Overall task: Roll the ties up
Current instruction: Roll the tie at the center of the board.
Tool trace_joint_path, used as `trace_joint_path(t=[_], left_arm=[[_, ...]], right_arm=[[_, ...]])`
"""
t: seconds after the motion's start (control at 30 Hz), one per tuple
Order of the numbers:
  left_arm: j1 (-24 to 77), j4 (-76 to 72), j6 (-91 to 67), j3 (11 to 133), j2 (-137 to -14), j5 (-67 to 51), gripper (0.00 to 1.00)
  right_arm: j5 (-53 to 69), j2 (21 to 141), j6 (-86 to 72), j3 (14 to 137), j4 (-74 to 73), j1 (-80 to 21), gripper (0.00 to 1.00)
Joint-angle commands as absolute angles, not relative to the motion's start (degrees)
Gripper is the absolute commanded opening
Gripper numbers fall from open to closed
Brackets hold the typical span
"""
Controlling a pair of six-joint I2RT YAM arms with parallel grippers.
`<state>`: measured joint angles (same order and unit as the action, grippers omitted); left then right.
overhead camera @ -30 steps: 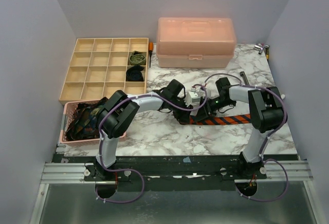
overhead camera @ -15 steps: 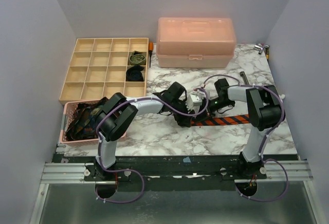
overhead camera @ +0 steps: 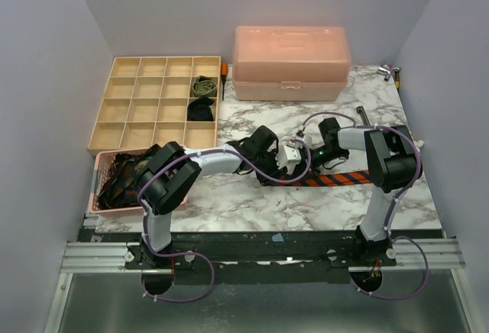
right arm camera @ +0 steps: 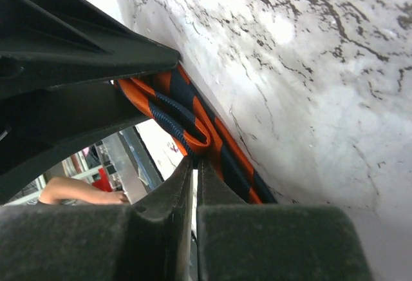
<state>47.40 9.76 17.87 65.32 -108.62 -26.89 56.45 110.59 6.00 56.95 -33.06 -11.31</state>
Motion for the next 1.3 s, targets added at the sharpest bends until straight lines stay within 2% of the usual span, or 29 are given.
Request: trace_joint_path(t=[0.0, 0.1, 0.17, 0.27, 0.33, 0.4, 0.47, 0.57, 0.7, 0.83, 1.03, 1.27], left_arm=[[49.1, 14.9, 20.3, 62.4, -110.3, -21.3, 0.36], [49.5, 14.9, 20.4, 62.3, -110.4, -20.9, 0.35], [49.5, 15.1, 20.4, 62.3, -110.5, -20.9, 0.35], [49.5, 15.5, 20.4, 62.6, -110.7, -21.2, 0.35], [49.5, 15.8, 20.2, 63.0, -110.8, -21.4, 0.35], [49.5, 16.3, 19.5, 63.6, -111.1, -21.5, 0.38], [49.4, 16.4, 18.3, 63.8, -110.8, -22.2, 0.44], [48.4, 15.0, 15.8, 62.5, -107.7, -25.8, 0.55], [45.7, 12.3, 10.0, 60.6, -101.1, -32.5, 0.63], [42.6, 9.1, 1.5, 59.1, -96.5, -42.4, 0.66], [38.4, -5.1, -19.5, 54.7, -99.5, -61.2, 0.59], [38.5, -20.1, -37.4, 53.3, -106.3, -65.3, 0.51]], right_arm=[[58.8, 109.8, 8.3, 58.7, -35.7, -11.7, 0.16], [60.6, 109.9, 9.7, 59.7, -36.9, -11.7, 0.40], [60.7, 110.0, 8.7, 60.0, -36.0, -11.7, 0.43], [61.1, 110.6, 8.0, 60.3, -35.1, -11.7, 0.43], [61.8, 111.3, 7.7, 60.3, -34.7, -11.7, 0.39], [60.6, 111.8, 7.9, 60.2, -34.2, -11.7, 0.25], [58.6, 112.3, 7.7, 59.5, -33.5, -11.7, 0.10], [55.7, 113.6, 6.5, 58.7, -32.6, -11.7, 0.01], [53.8, 115.3, 5.7, 59.2, -32.6, -11.6, 0.00], [52.6, 115.8, 5.2, 59.4, -32.5, -11.7, 0.00], [52.5, 116.1, 5.1, 59.6, -32.6, -11.7, 0.00], [52.4, 116.2, 5.3, 59.8, -32.8, -11.7, 0.00]])
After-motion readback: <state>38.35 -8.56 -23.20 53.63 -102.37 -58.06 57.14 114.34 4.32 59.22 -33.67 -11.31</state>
